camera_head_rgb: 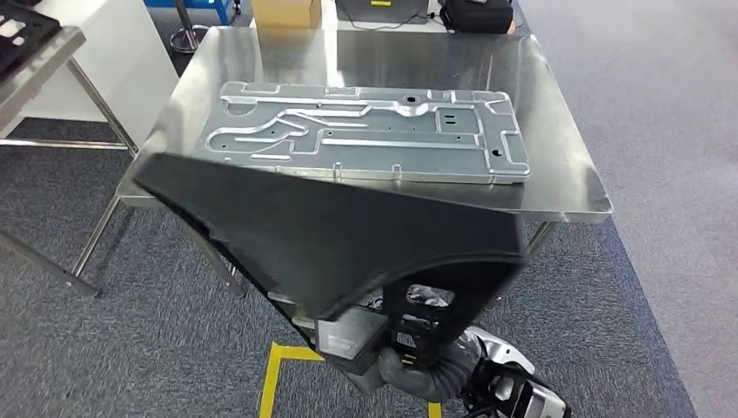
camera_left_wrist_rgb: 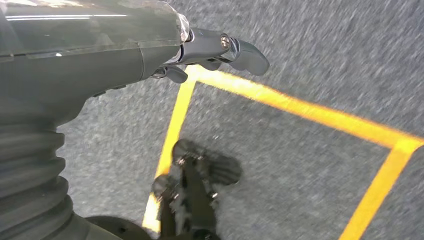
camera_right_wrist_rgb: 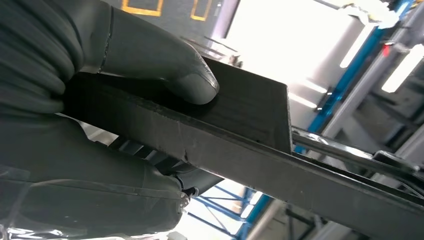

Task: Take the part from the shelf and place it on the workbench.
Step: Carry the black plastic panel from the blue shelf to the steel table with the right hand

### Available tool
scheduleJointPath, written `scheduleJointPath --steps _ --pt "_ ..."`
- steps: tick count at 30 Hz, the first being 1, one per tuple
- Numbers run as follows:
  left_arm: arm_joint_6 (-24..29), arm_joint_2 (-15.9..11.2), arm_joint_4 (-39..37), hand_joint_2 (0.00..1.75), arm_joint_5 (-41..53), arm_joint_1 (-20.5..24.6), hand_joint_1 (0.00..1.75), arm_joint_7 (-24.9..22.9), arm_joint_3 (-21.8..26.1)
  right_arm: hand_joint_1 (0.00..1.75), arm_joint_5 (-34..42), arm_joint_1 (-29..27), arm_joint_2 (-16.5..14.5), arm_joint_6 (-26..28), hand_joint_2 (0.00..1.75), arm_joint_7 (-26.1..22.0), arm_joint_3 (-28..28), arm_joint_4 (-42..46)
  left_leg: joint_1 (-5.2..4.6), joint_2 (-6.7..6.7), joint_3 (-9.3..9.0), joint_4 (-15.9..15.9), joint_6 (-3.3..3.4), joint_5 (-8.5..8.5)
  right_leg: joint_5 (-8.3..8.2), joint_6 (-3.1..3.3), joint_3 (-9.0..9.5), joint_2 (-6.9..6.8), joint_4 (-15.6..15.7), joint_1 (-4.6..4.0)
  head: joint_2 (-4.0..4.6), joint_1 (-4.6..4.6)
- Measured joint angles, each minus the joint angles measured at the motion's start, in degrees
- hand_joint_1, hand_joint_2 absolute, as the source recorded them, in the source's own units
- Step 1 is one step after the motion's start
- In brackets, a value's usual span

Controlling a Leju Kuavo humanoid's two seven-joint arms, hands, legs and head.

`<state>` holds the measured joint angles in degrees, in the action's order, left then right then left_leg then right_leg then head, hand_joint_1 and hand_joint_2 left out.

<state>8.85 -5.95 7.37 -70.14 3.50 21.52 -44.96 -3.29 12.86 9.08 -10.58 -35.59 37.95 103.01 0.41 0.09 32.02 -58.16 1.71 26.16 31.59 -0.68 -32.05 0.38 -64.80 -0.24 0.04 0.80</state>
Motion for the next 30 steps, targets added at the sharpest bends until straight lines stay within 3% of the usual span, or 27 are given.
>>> scheduleJointPath --steps 2,3,4,5,7,8,10,13,15,18,19,20,22,24,28,30 --pt "-0.04 -0.01 -0.01 1.75 -0.05 0.07 0.00 0.12 -0.01 1.71 0.26 -0.21 0.10 0.00 1.75 -0.21 -0.20 0.46 0.06 0.08 -0.47 0.10 0.17 0.47 2.66 -0.70 -4.63 -0.03 -6.63 0.46 0.00 0.08" --pt "-0.06 -0.02 0.00 1.75 -0.08 0.05 0.00 0.14 -0.01 1.71 0.27 -0.46 0.17 0.01 1.75 -0.38 -0.32 0.68 0.09 0.12 -0.71 0.09 0.13 0.78 3.14 -0.96 -6.68 -0.05 -8.90 0.70 0.00 0.09" --pt "-0.08 -0.02 0.01 1.75 -0.09 0.00 0.00 0.16 -0.03 1.71 0.23 -0.73 0.26 0.02 1.75 -0.58 -0.44 0.93 0.15 0.17 -1.06 0.08 0.02 1.13 2.46 -1.12 -7.83 -0.08 -9.32 0.91 0.00 0.09" --pt "-0.11 -0.02 0.01 1.75 -0.10 -0.04 0.00 0.19 -0.05 1.71 0.06 -0.94 0.33 0.07 1.75 -0.80 -0.57 1.25 0.22 0.23 -1.55 0.08 -0.15 1.53 0.60 -1.15 -7.89 -0.17 -7.68 1.05 0.00 0.09" --pt "-0.19 -0.01 0.01 1.75 -0.16 -0.07 0.00 0.24 -0.19 1.71 -0.67 -1.23 0.40 0.37 1.75 -1.18 -0.89 2.11 0.37 0.37 -2.75 0.12 -0.64 2.44 -4.51 -0.99 -5.73 -0.68 -0.58 1.10 0.00 0.10" --pt "-0.21 0.00 -0.01 1.75 -0.26 -0.03 0.00 0.26 -0.29 1.71 -1.10 -1.34 0.42 0.64 1.75 -1.39 -1.03 2.58 0.38 0.42 -3.24 0.14 -0.97 2.84 -5.50 -0.73 -4.70 -0.99 2.45 0.94 0.00 0.12" --pt "-0.26 -0.01 -0.03 1.75 -0.48 0.04 0.00 0.27 -0.55 1.71 -1.77 -1.78 0.46 1.17 1.75 -1.77 -1.34 3.57 0.29 0.57 -3.77 0.12 -1.78 3.42 -5.71 0.07 -3.83 -1.28 5.07 0.62 0.00 0.11" --pt "-0.38 -0.04 -0.03 1.75 -0.64 0.14 0.00 0.27 -0.90 1.71 -2.34 -2.75 0.58 1.73 1.75 -2.01 -1.61 5.11 0.32 0.65 -4.22 -1.10 -2.86 3.94 -5.84 1.49 -2.89 -0.84 5.54 0.68 0.00 0.05" --pt "-0.45 -0.05 -0.03 1.75 -0.67 0.29 0.00 0.26 -1.06 1.71 -2.53 -3.18 0.66 2.07 1.75 -2.24 -1.73 5.97 0.48 0.50 -2.21 -5.27 -3.13 5.53 -5.40 2.24 -1.91 -0.69 5.71 0.67 0.00 -0.05" --pt "-0.50 -0.06 -0.03 1.75 -0.73 0.26 0.00 0.24 -1.32 1.71 -2.85 -4.07 0.77 2.31 1.75 -2.72 -2.07 6.60 0.50 0.42 4.46 -15.24 -3.14 9.49 -4.35 2.83 -0.94 -0.38 5.72 0.32 0.00 -0.18" --pt "-0.50 -0.06 -0.03 1.75 -0.75 0.14 0.00 0.24 -1.38 1.71 -3.00 -4.41 0.83 2.32 1.75 -2.81 -2.16 6.67 0.50 0.42 5.90 -16.34 -3.11 9.56 -3.92 2.87 -0.47 -0.20 5.72 0.19 0.00 -0.19" --pt "-0.50 -0.06 -0.03 1.75 -0.76 0.03 0.00 0.23 -1.43 1.71 -3.14 -4.68 0.89 2.34 1.75 -2.86 -2.25 6.72 0.49 0.41 6.33 -15.24 -2.96 8.28 -3.45 2.87 0.15 -0.02 5.72 0.06 0.00 -0.20" --pt "-0.53 -0.14 -0.04 1.75 -0.75 -0.08 0.00 0.23 -1.49 1.71 -3.35 -4.97 0.96 2.37 1.75 -2.88 -2.37 6.78 0.28 0.38 5.18 -8.58 -2.23 2.86 -2.41 2.77 1.49 0.20 5.74 -0.14 0.00 -0.19" --pt "-0.62 -0.36 -0.11 1.75 -0.70 -0.02 0.00 0.23 -1.61 1.71 -3.52 -5.14 1.00 2.39 1.75 -2.91 -2.44 6.82 -0.19 0.33 3.94 -3.20 -1.59 -0.08 -1.53 2.37 2.30 0.31 5.72 -0.25 0.00 -0.09" --pt "-0.91 -0.66 -0.16 1.75 -0.61 0.10 0.00 0.29 -2.00 1.71 -4.14 -5.51 1.08 2.52 1.75 -2.86 -2.60 6.96 -0.40 0.17 2.33 -0.94 -0.85 -0.50 -1.06 1.16 2.94 0.41 4.51 -0.09 0.00 -0.08" --pt "-1.06 -0.68 -0.16 1.75 -0.60 0.28 0.00 0.38 -2.24 1.71 -4.45 -5.62 1.18 2.74 1.75 -2.87 -2.68 7.18 -0.15 0.14 0.86 -0.23 -0.42 -0.26 -0.04 0.61 1.28 0.30 0.85 0.06 0.00 -0.02"
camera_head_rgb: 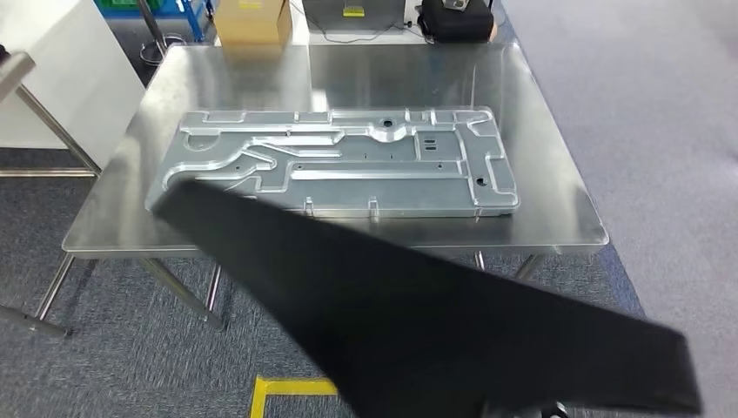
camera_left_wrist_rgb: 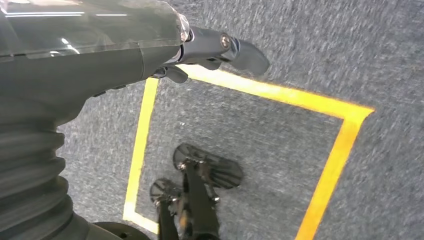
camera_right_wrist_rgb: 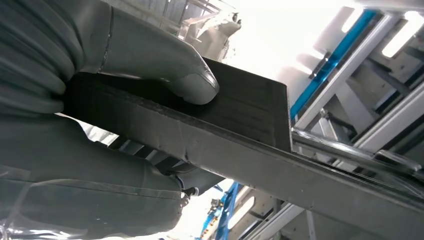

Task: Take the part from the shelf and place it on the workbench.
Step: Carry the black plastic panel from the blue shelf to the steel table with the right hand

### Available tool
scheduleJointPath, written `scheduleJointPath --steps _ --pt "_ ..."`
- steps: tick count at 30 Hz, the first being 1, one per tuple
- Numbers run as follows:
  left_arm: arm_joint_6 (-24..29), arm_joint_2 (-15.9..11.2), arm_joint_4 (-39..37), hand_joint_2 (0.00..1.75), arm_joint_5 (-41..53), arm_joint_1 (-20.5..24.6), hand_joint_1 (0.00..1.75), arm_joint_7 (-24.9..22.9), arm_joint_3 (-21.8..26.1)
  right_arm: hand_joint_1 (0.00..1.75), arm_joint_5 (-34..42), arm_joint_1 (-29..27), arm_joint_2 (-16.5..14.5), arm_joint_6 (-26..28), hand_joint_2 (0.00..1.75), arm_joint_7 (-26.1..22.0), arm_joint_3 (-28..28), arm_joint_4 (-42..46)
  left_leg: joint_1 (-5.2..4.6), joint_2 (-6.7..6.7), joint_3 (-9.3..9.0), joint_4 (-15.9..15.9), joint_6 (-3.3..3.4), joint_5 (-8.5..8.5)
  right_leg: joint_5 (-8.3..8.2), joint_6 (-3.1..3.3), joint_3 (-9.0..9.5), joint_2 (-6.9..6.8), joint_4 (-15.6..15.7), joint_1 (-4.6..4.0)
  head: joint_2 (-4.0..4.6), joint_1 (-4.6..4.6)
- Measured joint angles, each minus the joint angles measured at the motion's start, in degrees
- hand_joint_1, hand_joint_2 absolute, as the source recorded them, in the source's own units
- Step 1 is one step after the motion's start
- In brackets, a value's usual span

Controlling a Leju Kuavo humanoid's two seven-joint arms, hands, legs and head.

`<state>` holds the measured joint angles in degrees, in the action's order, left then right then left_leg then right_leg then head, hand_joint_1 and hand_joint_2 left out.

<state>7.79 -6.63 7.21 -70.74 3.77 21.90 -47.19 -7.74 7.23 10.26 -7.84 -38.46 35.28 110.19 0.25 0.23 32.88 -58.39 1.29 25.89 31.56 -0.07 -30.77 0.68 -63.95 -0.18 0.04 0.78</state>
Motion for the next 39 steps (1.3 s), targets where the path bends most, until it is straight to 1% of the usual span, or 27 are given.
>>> scheduleJointPath --steps 3,4,5,6,7,8,9,10,13,14,15,16,18,19,20,21,24,25,26,29,30,32,34,35,36,38,39 --pt "-0.18 -0.01 0.00 1.75 0.01 0.16 0.00 0.09 -0.39 1.71 -1.13 -0.47 0.23 0.83 1.75 0.04 -0.06 0.13 0.13 -0.05 -1.16 0.31 0.29 0.90 3.82 -0.87 -6.67 -0.09 -9.45 0.57 0.00 0.07" --pt "-0.24 -0.01 0.00 1.75 -0.01 0.12 0.00 0.13 -0.51 1.71 -1.97 -0.74 0.34 1.35 1.75 0.11 -0.07 0.13 0.20 -0.09 -1.61 0.31 0.20 1.33 4.28 -1.15 -8.43 -0.12 -10.91 0.79 0.00 0.06" --pt "-0.33 0.01 0.00 1.75 -0.02 0.07 0.00 0.17 -0.61 1.71 -2.87 -0.97 0.46 1.99 1.75 0.21 -0.07 0.13 0.31 -0.14 -2.22 0.30 0.03 1.85 3.50 -1.40 -9.29 -0.18 -10.47 0.98 0.00 0.06" --pt "-0.45 0.04 0.00 1.75 -0.03 0.03 0.00 0.23 -0.72 1.71 -3.71 -1.11 0.58 2.74 1.75 0.35 -0.08 0.11 0.45 -0.20 -2.98 0.30 -0.19 2.42 1.45 -1.61 -9.17 -0.26 -8.15 1.14 0.00 0.06" --pt "-0.60 0.07 0.00 1.75 -0.02 0.02 0.00 0.31 -0.85 1.71 -4.36 -1.12 0.68 3.50 1.75 0.50 -0.14 0.04 0.57 -0.24 -3.68 0.33 -0.45 3.02 -1.62 -1.76 -8.40 -0.37 -4.52 1.27 0.00 0.08" --pt "-0.80 0.09 -0.01 1.75 -0.01 0.05 0.00 0.41 -1.04 1.71 -4.64 -0.88 0.76 4.12 1.75 0.50 -0.37 -0.36 0.64 -0.25 -4.42 0.26 -0.77 3.65 -4.37 -1.74 -7.63 -0.50 -0.94 1.29 0.00 0.08" --pt "-1.00 0.10 -0.01 1.75 0.02 0.16 0.00 0.57 -1.28 1.71 -4.62 -0.29 0.82 4.51 1.75 0.31 -0.81 -1.18 0.65 -0.26 -4.81 0.26 -1.13 4.16 -6.11 -1.46 -7.05 -0.59 1.68 1.22 0.00 0.10" --pt "-1.15 0.10 -0.02 1.75 0.02 0.34 0.00 0.73 -1.55 1.71 -4.46 0.61 0.85 4.72 1.75 0.02 -1.57 -2.35 0.60 -0.24 -5.04 0.37 -1.53 4.59 -7.12 -1.06 -6.81 -0.63 3.16 1.11 0.00 0.08" --pt "-1.39 0.15 -0.02 1.75 -0.21 0.80 0.00 0.96 -2.07 1.71 -3.98 4.00 0.87 4.31 1.75 -0.96 -5.20 -6.39 0.57 -0.20 -5.81 0.28 -2.67 5.06 -6.87 0.41 -6.23 -0.49 3.97 0.99 0.01 -0.01" --pt "-1.42 0.19 -0.02 1.75 -0.38 0.86 0.00 0.97 -2.15 1.71 -3.88 5.08 0.86 4.02 1.75 -1.11 -6.40 -7.51 0.64 -0.21 -5.67 -0.68 -2.89 5.36 -6.66 0.84 -5.71 -0.47 4.19 1.03 0.01 -0.04" --pt "-1.45 0.22 -0.02 1.75 -0.59 0.92 0.00 0.95 -2.21 1.71 -3.80 6.25 0.82 3.79 1.75 -1.16 -7.41 -8.56 0.75 -0.22 -4.76 -2.58 -3.03 6.12 -6.44 1.24 -5.18 -0.48 4.36 1.02 0.01 -0.08" --pt "-1.46 0.25 -0.02 1.75 -0.86 0.96 0.00 0.93 -2.30 1.71 -3.73 7.40 0.74 3.67 1.75 -1.16 -8.37 -9.67 0.84 -0.23 -2.92 -5.73 -3.11 7.20 -6.22 1.53 -4.71 -0.48 4.46 0.99 0.00 -0.15" --pt "-1.44 0.30 -0.02 1.75 -1.39 0.91 0.00 0.90 -2.43 1.71 -3.72 9.51 0.57 3.81 1.75 -1.15 -10.26 -12.02 0.84 -0.24 2.13 -13.14 -3.28 9.82 -5.58 1.88 -4.03 -0.46 4.46 0.79 0.00 -0.26" --pt "-1.39 0.30 -0.02 1.75 -1.64 0.79 0.00 0.89 -2.46 1.71 -3.92 10.39 0.49 4.11 1.75 -1.12 -11.32 -13.31 0.84 -0.24 4.32 -15.48 -3.35 10.56 -5.20 1.94 -3.58 -0.42 4.45 0.66 0.00 -0.27" --pt "-1.33 0.32 -0.02 1.75 -1.82 0.65 0.00 0.89 -2.49 1.71 -4.25 11.18 0.43 4.52 1.75 -1.09 -12.28 -14.51 0.83 -0.24 5.71 -16.19 -3.34 10.51 -4.80 1.99 -3.10 -0.38 4.44 0.54 0.00 -0.28" --pt "-1.24 0.34 -0.02 1.75 -1.99 0.53 0.00 0.89 -2.53 1.71 -4.76 12.17 0.36 5.09 1.75 -1.07 -13.14 -15.78 0.82 -0.24 6.20 -14.74 -3.16 9.08 -4.34 1.98 -2.45 -0.34 4.44 0.42 0.00 -0.29" --pt "-1.06 0.40 -0.04 1.75 -2.38 0.41 0.00 1.08 -2.77 1.71 -7.62 15.65 0.20 7.97 1.75 -0.62 -15.13 -20.06 0.46 -0.23 4.79 -4.62 -1.92 0.60 -2.93 1.72 -0.65 -0.21 4.47 0.16 0.00 -0.19" --pt "-1.08 0.42 -0.06 1.75 -2.43 0.38 0.00 1.22 -2.87 1.71 -9.23 16.82 0.19 9.53 1.75 -0.23 -15.61 -21.70 0.25 -0.25 4.44 -2.57 -1.64 -1.19 -2.56 1.48 -0.42 -0.16 4.42 0.12 0.00 -0.12" --pt "-1.11 0.44 -0.08 1.75 -2.42 0.33 0.00 1.36 -3.02 1.71 -11.14 18.01 0.19 11.25 1.75 0.32 -15.96 -23.41 0.03 -0.26 4.32 -1.56 -1.44 -2.07 -2.26 1.17 -0.35 -0.10 4.44 0.15 0.00 -0.04" --pt "-1.25 0.46 -0.09 1.75 -2.41 0.47 0.00 1.83 -3.60 1.71 -18.13 22.17 0.20 16.38 1.75 2.83 -16.21 -29.04 0.07 -0.26 3.87 -0.85 -0.83 -2.43 -1.52 0.19 -0.43 -0.07 4.30 0.26 0.00 0.03" --pt "-1.34 0.46 -0.09 1.75 -2.40 0.59 0.00 2.00 -3.85 1.71 -21.10 23.84 0.19 18.10 1.75 4.09 -16.01 -31.08 0.22 -0.24 3.55 -0.39 -0.58 -2.52 -0.84 -0.07 -0.91 -0.13 3.27 0.30 0.00 0.09" --pt "-1.60 0.47 -0.09 1.75 -2.40 0.88 0.00 2.26 -4.39 1.71 -27.82 27.44 0.15 21.29 1.75 6.86 -14.90 -35.68 0.37 -0.21 2.92 0.19 -0.19 -2.45 1.58 -0.54 -3.79 -0.27 -2.20 0.52 0.00 0.25" --pt "-1.85 0.47 -0.09 1.75 -2.41 1.11 0.00 2.38 -4.85 1.71 -34.15 30.39 0.07 23.00 1.75 9.45 -13.09 -40.47 0.39 -0.28 2.55 0.19 -0.01 -2.07 3.41 -0.97 -8.18 -0.30 -9.18 0.90 0.00 0.33" --pt "-1.95 0.47 -0.09 1.75 -2.41 1.17 0.00 2.41 -5.05 1.71 -37.20 31.68 -0.13 23.20 1.75 10.71 -11.95 -42.89 0.43 -0.38 2.31 0.13 -0.05 -1.82 2.94 -1.17 -9.61 -0.33 -10.71 1.13 0.00 0.34" --pt "-2.04 0.47 -0.09 1.75 -2.42 1.19 0.00 2.44 -5.28 1.71 -40.47 33.14 -0.52 23.12 1.75 12.00 -10.58 -45.47 0.49 -0.48 2.03 0.03 -0.19 -1.53 1.29 -1.33 -10.02 -0.36 -10.06 1.37 0.00 0.36" --pt "-2.26 0.46 -0.09 1.75 -2.44 1.26 0.00 2.56 -5.81 1.71 -46.09 36.53 -1.65 22.50 1.75 14.04 -7.29 -51.11 0.65 -0.60 1.51 -0.37 -0.68 -0.82 -3.72 -1.52 -8.31 -0.44 -3.74 1.75 0.00 0.35" --pt "-2.37 0.42 -0.09 1.75 -2.46 1.33 0.00 2.66 -6.05 1.71 -48.12 38.15 -2.25 22.18 1.75 14.70 -5.68 -53.78 0.61 -0.63 1.45 -0.65 -0.99 -0.48 -5.50 -1.53 -7.20 -0.45 -0.52 1.72 0.00 0.37"
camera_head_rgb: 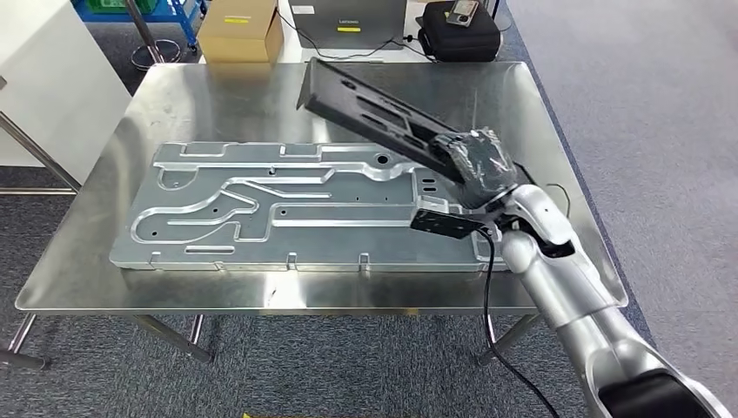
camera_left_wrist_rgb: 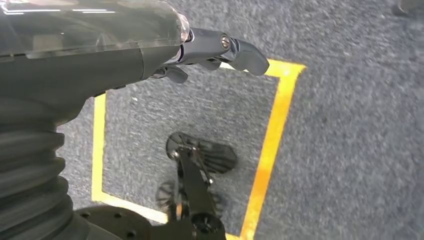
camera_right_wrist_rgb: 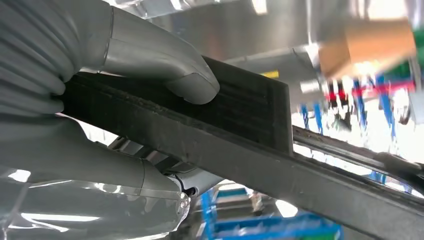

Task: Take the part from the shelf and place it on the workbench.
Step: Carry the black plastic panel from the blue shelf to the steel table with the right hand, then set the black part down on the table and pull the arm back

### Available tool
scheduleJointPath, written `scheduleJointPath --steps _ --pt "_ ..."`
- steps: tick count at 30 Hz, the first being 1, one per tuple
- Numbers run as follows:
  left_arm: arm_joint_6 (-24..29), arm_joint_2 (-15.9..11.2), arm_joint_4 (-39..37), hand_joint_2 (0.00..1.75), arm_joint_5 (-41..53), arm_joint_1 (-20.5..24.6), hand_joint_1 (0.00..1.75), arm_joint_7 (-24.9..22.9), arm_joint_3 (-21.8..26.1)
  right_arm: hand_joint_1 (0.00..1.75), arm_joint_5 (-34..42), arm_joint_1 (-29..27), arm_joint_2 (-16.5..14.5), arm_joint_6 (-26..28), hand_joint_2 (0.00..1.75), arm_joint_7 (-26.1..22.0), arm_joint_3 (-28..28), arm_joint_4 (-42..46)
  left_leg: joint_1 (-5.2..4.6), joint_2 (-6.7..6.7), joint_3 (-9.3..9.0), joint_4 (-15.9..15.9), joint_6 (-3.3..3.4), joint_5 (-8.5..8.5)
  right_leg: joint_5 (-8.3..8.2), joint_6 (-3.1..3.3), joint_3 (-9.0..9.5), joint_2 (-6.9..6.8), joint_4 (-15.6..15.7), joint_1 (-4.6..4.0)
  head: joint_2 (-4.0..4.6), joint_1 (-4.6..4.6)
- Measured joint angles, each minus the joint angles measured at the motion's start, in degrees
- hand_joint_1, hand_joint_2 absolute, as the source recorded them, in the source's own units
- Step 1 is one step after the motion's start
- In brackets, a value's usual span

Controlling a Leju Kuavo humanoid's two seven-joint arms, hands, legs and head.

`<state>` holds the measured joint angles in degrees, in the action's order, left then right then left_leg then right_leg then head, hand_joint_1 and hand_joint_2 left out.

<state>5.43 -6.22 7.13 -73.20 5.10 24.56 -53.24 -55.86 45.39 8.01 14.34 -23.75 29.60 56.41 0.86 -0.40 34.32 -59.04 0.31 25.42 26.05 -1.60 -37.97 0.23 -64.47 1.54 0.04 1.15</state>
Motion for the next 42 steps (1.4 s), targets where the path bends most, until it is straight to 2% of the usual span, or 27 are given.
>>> scheduleJointPath --steps 2,4,6,7,9,10,11,12,13,15,16,18,20,22,25,26,27,28,29,31,32,35,37,38,40,41,42 --pt "-0.32 -0.14 0.00 1.75 -0.04 0.14 0.00 0.21 -0.43 1.71 -3.09 2.71 -1.53 -0.94 1.75 0.74 3.24 -4.91 -0.11 -0.05 0.22 -0.31 -0.69 0.34 -0.85 0.45 1.07 0.07 3.31 -0.19 0.00 -0.09" --pt "-0.73 -0.25 0.00 1.75 -0.03 0.23 0.00 0.34 -0.96 1.71 -5.74 4.68 -3.23 -2.33 1.75 0.83 6.46 -9.52 -0.05 -0.08 0.31 -0.20 -1.35 0.36 -0.56 1.29 1.14 0.17 3.84 -0.40 0.00 -0.22" --pt "-1.22 -0.28 0.00 1.75 0.03 0.27 0.00 0.56 -1.54 1.71 -7.67 6.14 -4.67 -3.65 1.75 0.17 9.46 -13.52 0.13 0.00 0.61 -1.15 -1.93 1.25 -0.60 2.08 1.50 0.15 4.28 -0.38 0.00 -0.33" --pt "-1.52 -0.32 0.00 1.75 0.05 0.31 0.00 0.72 -1.78 1.71 -8.38 6.81 -5.42 -4.10 1.75 -0.34 10.89 -15.27 0.17 0.03 1.48 -3.12 -2.14 2.41 -0.61 2.45 1.73 0.13 4.49 -0.33 0.00 -0.40" --pt "-2.21 -0.40 0.00 1.75 0.07 0.45 0.00 1.20 -2.25 1.71 -9.51 7.71 -7.01 -4.67 1.75 -1.32 13.63 -18.62 0.20 0.07 4.91 -10.20 -2.35 5.49 -0.48 2.96 2.04 0.11 4.62 -0.52 0.00 -0.55" --pt "-2.49 -0.43 0.00 1.75 0.07 0.51 0.00 1.45 -2.50 1.71 -10.02 7.92 -7.75 -4.90 1.75 -1.66 14.84 -20.13 0.20 0.07 6.85 -13.81 -2.38 6.60 -0.37 3.14 2.16 0.11 4.61 -0.68 0.00 -0.56" --pt "-2.76 -0.43 0.00 1.75 0.06 0.53 0.00 1.74 -2.73 1.71 -10.52 7.98 -8.49 -5.11 1.75 -1.91 16.03 -21.62 0.20 0.08 8.16 -15.95 -2.35 6.80 -0.25 3.28 2.31 0.12 4.60 -0.84 0.00 -0.56" --pt "-3.02 -0.43 0.00 1.75 0.06 0.55 0.00 2.00 -2.93 1.71 -10.91 7.99 -9.22 -5.29 1.75 -2.05 17.12 -22.97 0.20 0.08 8.47 -15.91 -2.24 5.87 -0.12 3.37 2.49 0.15 4.59 -0.98 0.00 -0.56" --pt "-3.26 -0.43 0.00 1.75 0.05 0.57 0.00 2.23 -3.08 1.71 -11.20 7.99 -9.94 -5.35 1.75 -2.10 18.15 -24.19 0.19 0.08 7.66 -13.58 -2.04 3.94 0.03 3.40 2.72 0.22 4.58 -1.10 0.00 -0.56" --pt "-3.63 -0.43 0.00 1.75 0.03 0.70 0.00 2.60 -3.27 1.71 -11.45 8.09 -11.44 -5.53 1.75 -1.80 19.82 -26.19 0.01 0.06 4.29 -5.91 -1.48 -0.14 0.38 3.30 3.16 0.44 4.57 -1.33 0.00 -0.55" --pt "-3.76 -0.43 0.00 1.75 0.03 0.84 0.00 2.72 -3.40 1.71 -11.54 8.22 -12.14 -5.80 1.75 -1.51 20.53 -27.09 -0.14 0.06 2.85 -2.81 -1.21 -1.12 0.49 3.16 3.23 0.57 4.54 -1.42 0.00 -0.56" --pt "-3.95 -0.43 0.00 1.75 0.03 1.16 0.00 2.94 -3.72 1.71 -11.63 8.53 -13.33 -6.55 1.75 -0.86 21.64 -28.69 -0.51 0.07 1.69 -0.54 -0.86 -1.06 0.52 2.73 3.20 0.71 4.63 -1.46 0.00 -0.53" --pt "-4.15 -0.43 0.02 1.75 0.03 1.43 0.00 3.15 -4.03 0.86 -11.64 8.90 -14.30 -7.28 0.87 -0.22 22.44 -30.03 -0.39 0.21 1.19 0.21 -0.46 -1.13 0.62 2.13 3.41 0.72 4.71 -1.37 0.00 -0.52" --pt "-4.39 -0.43 0.04 1.75 0.03 1.79 0.00 3.20 -4.28 0.00 -11.58 9.13 -15.03 -7.96 0.00 0.48 23.06 -31.25 -0.09 0.42 0.51 1.03 0.14 -1.40 2.18 1.56 2.74 0.58 2.59 -1.36 0.00 -0.47" --pt "-4.45 -0.43 0.04 1.75 0.01 2.32 0.00 3.09 -4.51 0.00 -11.37 8.80 -15.58 -8.30 0.00 1.31 23.76 -32.84 -0.01 0.56 0.27 1.31 0.55 -1.52 6.91 1.06 -2.05 0.43 -7.23 -1.15 0.00 -0.43" --pt "-4.33 -0.43 0.04 1.75 0.01 2.38 0.00 2.92 -4.56 0.00 -11.28 8.70 -15.73 -8.23 0.00 1.57 23.92 -33.24 -0.02 0.59 0.27 1.30 0.56 -1.51 7.50 0.94 -3.33 0.41 -9.68 -1.05 0.01 -0.43" --pt "-4.19 -0.42 0.04 1.75 0.00 2.41 0.00 2.74 -4.60 0.00 -11.16 8.67 -15.86 -8.10 0.00 1.80 24.01 -33.56 -0.02 0.62 0.25 1.26 0.55 -1.51 7.02 0.86 -3.63 0.37 -10.19 -0.93 0.01 -0.44" --pt "-4.05 -0.40 0.04 1.31 -0.02 2.45 0.00 2.59 -4.66 0.00 -11.02 8.66 -15.97 -7.81 0.00 2.00 24.08 -33.82 -0.01 0.64 0.23 1.19 0.50 -1.49 5.57 0.85 -2.78 0.29 -8.44 -0.82 0.01 -0.43" --pt "-3.95 -0.38 0.05 0.87 -0.07 2.49 0.00 2.55 -4.73 0.00 -10.75 8.66 -16.07 -7.36 0.00 2.21 24.11 -34.02 0.00 0.62 0.22 1.06 0.43 -1.44 3.59 0.91 -0.93 0.20 -4.88 -0.72 0.01 -0.43" --pt "-3.89 -0.32 0.07 0.00 -0.30 2.54 0.00 2.66 -4.91 0.00 -9.97 8.64 -16.25 -6.04 0.00 2.62 24.11 -34.26 -0.09 0.52 0.33 0.65 0.03 -1.29 1.02 1.23 2.69 0.05 2.32 -0.77 0.00 -0.45" --pt "-3.88 -0.29 0.08 0.00 -0.43 2.54 0.00 2.71 -4.99 0.00 -9.35 8.61 -16.32 -5.12 0.00 2.76 24.08 -34.32 -0.17 0.46 0.41 0.51 -0.30 -1.26 0.55 1.44 3.62 0.04 4.26 -0.86 0.00 -0.48" --pt "-3.82 -0.25 0.09 0.00 -0.64 2.49 0.00 2.70 -5.14 0.00 -6.13 8.44 -16.39 -1.51 0.00 2.05 23.31 -34.15 -0.09 0.37 0.59 0.62 -1.43 -1.41 0.11 2.35 3.77 0.12 5.19 -1.10 0.00 -0.51" --pt "-3.83 -0.21 0.09 0.00 -0.74 2.46 0.00 2.70 -5.30 0.00 -2.58 8.15 -16.23 1.30 0.00 0.30 21.50 -33.25 0.08 0.37 1.35 -1.07 -1.99 -0.03 -0.37 3.06 3.82 0.09 5.69 -0.90 0.01 -0.61" --pt "-3.84 -0.19 0.09 0.00 -0.83 2.44 0.00 2.70 -5.41 0.00 -0.76 7.89 -16.09 2.53 0.00 -0.80 20.29 -32.44 0.15 0.37 2.36 -3.52 -2.20 1.56 -0.54 3.28 3.83 0.07 5.87 -0.79 0.01 -0.68" --pt "-3.87 -0.15 0.09 0.00 -1.03 2.39 0.00 2.76 -5.60 0.00 2.75 6.77 -15.57 4.30 0.00 -3.37 17.81 -30.18 0.26 0.38 5.39 -10.88 -2.55 5.32 -0.59 3.43 3.78 0.05 5.87 -0.87 0.00 -0.80" --pt "-3.91 -0.13 0.09 0.00 -1.16 2.31 0.00 2.86 -5.65 0.00 4.56 5.78 -15.14 4.77 0.00 -4.83 16.58 -28.55 0.29 0.38 6.69 -13.90 -2.67 6.34 -0.56 3.45 3.79 0.04 5.85 -0.92 0.00 -0.79" --pt "-3.97 -0.11 0.09 0.00 -1.36 2.22 0.00 3.02 -5.69 0.00 6.61 4.54 -14.57 4.96 0.00 -6.33 15.28 -26.41 0.31 0.38 7.27 -15.20 -2.72 6.34 -0.53 3.44 3.81 0.03 5.83 -0.96 0.00 -0.79"
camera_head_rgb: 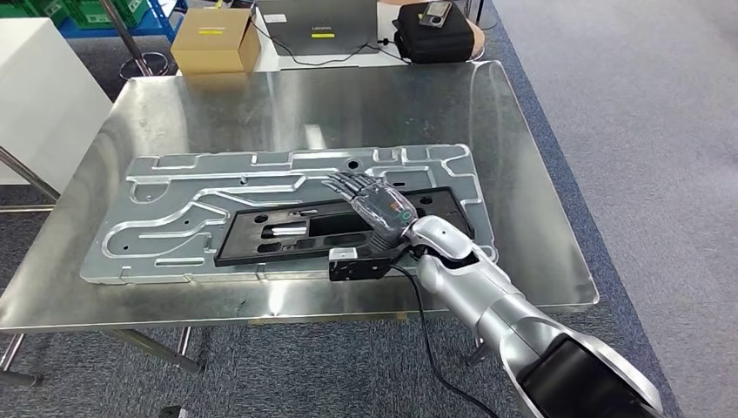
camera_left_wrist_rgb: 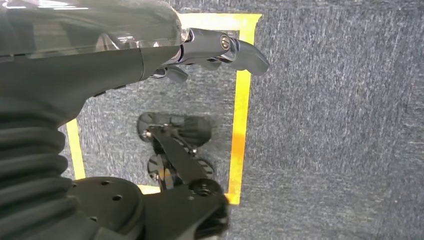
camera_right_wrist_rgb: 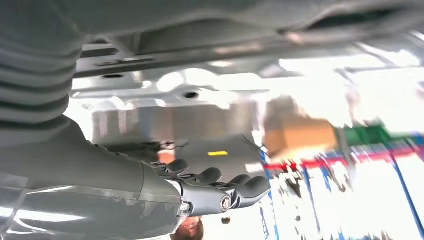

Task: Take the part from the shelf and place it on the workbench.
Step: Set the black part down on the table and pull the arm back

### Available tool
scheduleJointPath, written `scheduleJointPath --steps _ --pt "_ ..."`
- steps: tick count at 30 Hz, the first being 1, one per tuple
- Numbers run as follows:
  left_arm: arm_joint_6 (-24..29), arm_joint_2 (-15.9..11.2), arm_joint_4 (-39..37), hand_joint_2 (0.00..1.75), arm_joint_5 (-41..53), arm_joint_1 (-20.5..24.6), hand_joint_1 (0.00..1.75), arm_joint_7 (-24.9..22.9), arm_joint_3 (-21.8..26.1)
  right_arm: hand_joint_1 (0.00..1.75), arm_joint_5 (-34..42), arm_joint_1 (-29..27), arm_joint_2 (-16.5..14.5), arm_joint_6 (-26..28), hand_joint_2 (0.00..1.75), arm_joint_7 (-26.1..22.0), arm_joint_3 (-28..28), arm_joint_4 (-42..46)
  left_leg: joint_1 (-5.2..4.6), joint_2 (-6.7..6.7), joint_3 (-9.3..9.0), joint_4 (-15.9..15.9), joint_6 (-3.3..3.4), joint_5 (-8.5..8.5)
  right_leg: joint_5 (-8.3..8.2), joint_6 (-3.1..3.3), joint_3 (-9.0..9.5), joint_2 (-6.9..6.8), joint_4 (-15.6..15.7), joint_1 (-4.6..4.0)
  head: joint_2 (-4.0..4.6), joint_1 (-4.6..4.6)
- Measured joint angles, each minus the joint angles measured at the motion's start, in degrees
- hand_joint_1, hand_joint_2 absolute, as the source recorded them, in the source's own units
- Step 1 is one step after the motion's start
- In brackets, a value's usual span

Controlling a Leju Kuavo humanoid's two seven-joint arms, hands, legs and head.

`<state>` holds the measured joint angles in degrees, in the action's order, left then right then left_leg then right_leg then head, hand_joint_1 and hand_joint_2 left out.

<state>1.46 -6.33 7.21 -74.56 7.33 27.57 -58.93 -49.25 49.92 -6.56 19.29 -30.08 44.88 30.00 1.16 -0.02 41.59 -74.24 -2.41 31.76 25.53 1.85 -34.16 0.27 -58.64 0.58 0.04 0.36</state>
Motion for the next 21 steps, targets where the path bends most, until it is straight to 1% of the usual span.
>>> scheduleJointPath --steps 1,2,3,4,5,6,7,8,9,10,11,12,13,14,15,16,17,18,19,20,21 --pt "-0.08 0.02 0.00 0.00 -0.29 -0.08 0.00 0.17 -0.03 0.00 2.29 -1.44 0.72 0.01 0.00 -1.40 -1.47 2.84 0.01 0.00 -0.51 1.08 0.03 -1.17 0.06 -0.06 0.05 0.01 -0.04 -0.01 0.00 -0.01" --pt "-0.19 0.02 0.00 0.00 -0.62 -0.14 0.00 0.34 -0.05 0.00 4.52 -2.89 1.47 -0.07 0.00 -2.47 -2.97 6.01 0.01 0.00 -1.89 4.05 0.13 -3.07 0.17 -0.17 0.12 0.03 -0.09 0.00 0.00 -0.01" --pt "-0.35 0.01 0.00 0.00 -1.02 -0.19 0.00 0.54 -0.06 0.00 6.83 -4.39 2.36 0.02 0.00 -3.33 -4.63 9.74 0.01 -0.01 -3.78 8.11 0.31 -4.92 0.30 -0.34 0.18 0.05 -0.15 0.01 0.00 0.00" --pt "-0.55 0.01 0.00 0.00 -1.40 -0.23 0.00 0.79 -0.06 0.00 9.13 -5.87 3.37 0.35 0.00 -4.04 -6.35 13.74 -0.09 -0.02 -5.52 11.80 0.54 -6.23 0.43 -0.58 0.15 0.06 -0.27 -0.07 0.00 -0.01" --pt "-0.75 0.00 0.00 0.00 -1.77 -0.31 0.00 1.10 -0.06 0.00 11.41 -7.44 4.48 0.81 0.00 -4.69 -8.07 17.73 -0.21 -0.08 -6.61 14.15 0.83 -6.84 0.50 -0.86 0.07 0.04 -0.31 -0.14 0.00 0.00" --pt "-0.93 -0.01 0.00 0.00 -2.17 -0.48 0.00 1.46 -0.06 0.00 13.71 -9.24 5.72 1.31 0.00 -5.39 -9.92 21.86 -0.35 -0.18 -7.15 15.37 1.11 -6.88 0.53 -1.17 0.00 -0.02 -0.31 -0.20 0.00 0.01" --pt "-1.07 -0.01 0.00 0.00 -2.51 -0.71 0.00 1.85 -0.06 0.00 15.99 -11.17 7.03 1.78 0.00 -6.12 -11.85 25.88 -0.51 -0.29 -7.24 15.53 1.42 -6.79 0.50 -1.49 0.00 -0.11 -0.23 -0.24 0.00 0.00" --pt "-1.17 -0.01 0.00 0.00 -2.89 -1.02 0.00 2.22 -0.06 0.00 18.32 -13.28 8.42 2.22 0.00 -6.94 -14.02 29.81 -0.46 -0.39 -7.26 15.60 1.81 -6.83 0.55 -1.86 0.11 -0.20 -0.09 -0.25 0.00 0.02" --pt "-1.25 0.00 0.00 0.00 -3.30 -1.33 0.00 2.57 -0.05 0.00 20.57 -15.49 9.86 2.85 0.00 -7.71 -16.41 33.56 -0.37 -0.45 -7.39 15.83 2.21 -6.90 0.85 -2.22 0.20 -0.25 -0.28 -0.20 0.00 0.03" --pt "-1.30 0.01 0.00 0.00 -3.78 -1.56 0.00 2.87 -0.03 0.00 22.84 -17.83 11.28 3.77 0.00 -8.42 -19.20 37.16 -0.27 -0.47 -7.54 16.06 2.68 -7.00 1.59 -2.54 -0.11 -0.26 -1.18 -0.19 0.00 0.04" --pt "-1.25 0.01 0.00 0.00 -4.37 -1.74 0.00 3.09 0.04 0.00 25.09 -20.44 12.68 4.85 0.00 -8.99 -22.33 40.39 -0.17 -0.49 -7.68 16.29 3.12 -7.10 2.94 -2.82 -1.01 -0.23 -3.25 -0.19 0.00 0.06" --pt "-1.08 0.02 0.00 0.00 -5.02 -1.90 0.00 3.21 0.15 0.00 27.19 -23.37 14.06 5.93 0.00 -9.29 -25.85 43.12 -0.17 -0.57 -7.74 16.36 3.45 -7.13 4.68 -3.02 -2.50 -0.21 -6.44 -0.12 0.00 0.07" --pt "-0.86 0.02 0.00 0.00 -5.64 -2.08 0.00 3.29 0.29 0.00 29.15 -26.63 15.33 6.77 0.00 -9.45 -29.72 45.39 -0.22 -0.73 -7.74 16.36 3.70 -7.10 6.49 -3.17 -4.41 -0.20 -10.26 -0.13 0.00 0.08" --pt "-0.63 0.03 0.00 0.00 -6.18 -2.33 0.00 3.32 0.46 0.00 30.89 -30.02 16.53 7.28 0.00 -9.53 -33.65 47.10 -0.27 -0.94 -7.72 16.32 3.84 -7.06 7.81 -3.28 -6.20 -0.20 -13.72 -0.11 0.00 0.09" --pt "-0.45 0.05 0.00 0.00 -6.60 -2.67 0.00 3.34 0.61 0.00 32.24 -33.29 17.59 7.54 0.00 -9.54 -37.50 48.40 -0.35 -1.15 -7.69 16.24 3.91 -7.02 8.12 -3.31 -7.29 -0.20 -15.61 -0.09 0.00 0.11" --pt "-0.34 0.10 0.00 0.00 -6.84 -2.99 0.00 3.36 0.73 0.00 33.08 -36.09 18.48 7.69 0.00 -9.54 -41.05 49.54 -0.46 -1.25 -7.65 16.13 3.94 -6.99 7.37 -3.23 -7.33 -0.21 -15.35 -0.08 0.00 0.11" --pt "-0.23 0.15 0.00 0.00 -6.96 -3.25 0.00 3.37 0.82 0.00 33.45 -38.24 19.20 7.99 0.00 -9.54 -44.02 50.54 -0.60 -1.21 -7.61 16.02 3.95 -6.97 5.81 -3.08 -6.31 -0.22 -13.04 -0.09 0.00 0.11" --pt "-0.07 0.22 0.00 0.00 -7.03 -3.35 0.00 3.37 0.90 0.00 33.21 -39.98 19.82 8.56 0.00 -9.41 -46.57 51.40 -0.75 -1.08 -7.58 15.92 3.94 -6.95 3.79 -2.82 -4.21 -0.24 -8.91 -0.14 0.00 0.11" --pt "0.10 0.30 0.00 0.00 -7.06 -3.29 0.00 3.38 0.99 0.00 32.49 -41.52 20.32 9.26 0.00 -8.98 -48.83 51.99 -0.93 -0.94 -7.57 15.84 3.89 -6.94 2.18 -2.56 -2.24 -0.27 -5.04 -0.26 0.00 0.06" --pt "0.28 0.36 0.00 0.00 -7.19 -3.16 0.00 3.38 1.08 0.00 31.45 -43.19 20.62 9.92 0.00 -8.45 -50.93 52.24 -1.08 -0.88 -7.59 15.78 3.79 -6.91 1.06 -2.36 -0.73 -0.30 -2.09 -0.40 0.00 0.05" --pt "0.43 0.41 0.00 0.00 -7.36 -3.05 0.00 3.37 1.15 0.00 30.14 -45.07 20.81 10.36 0.00 -8.01 -53.28 52.10 -1.18 -0.89 -7.61 15.76 3.65 -6.91 0.46 -2.21 0.16 -0.35 -0.31 -0.57 0.00 0.02"
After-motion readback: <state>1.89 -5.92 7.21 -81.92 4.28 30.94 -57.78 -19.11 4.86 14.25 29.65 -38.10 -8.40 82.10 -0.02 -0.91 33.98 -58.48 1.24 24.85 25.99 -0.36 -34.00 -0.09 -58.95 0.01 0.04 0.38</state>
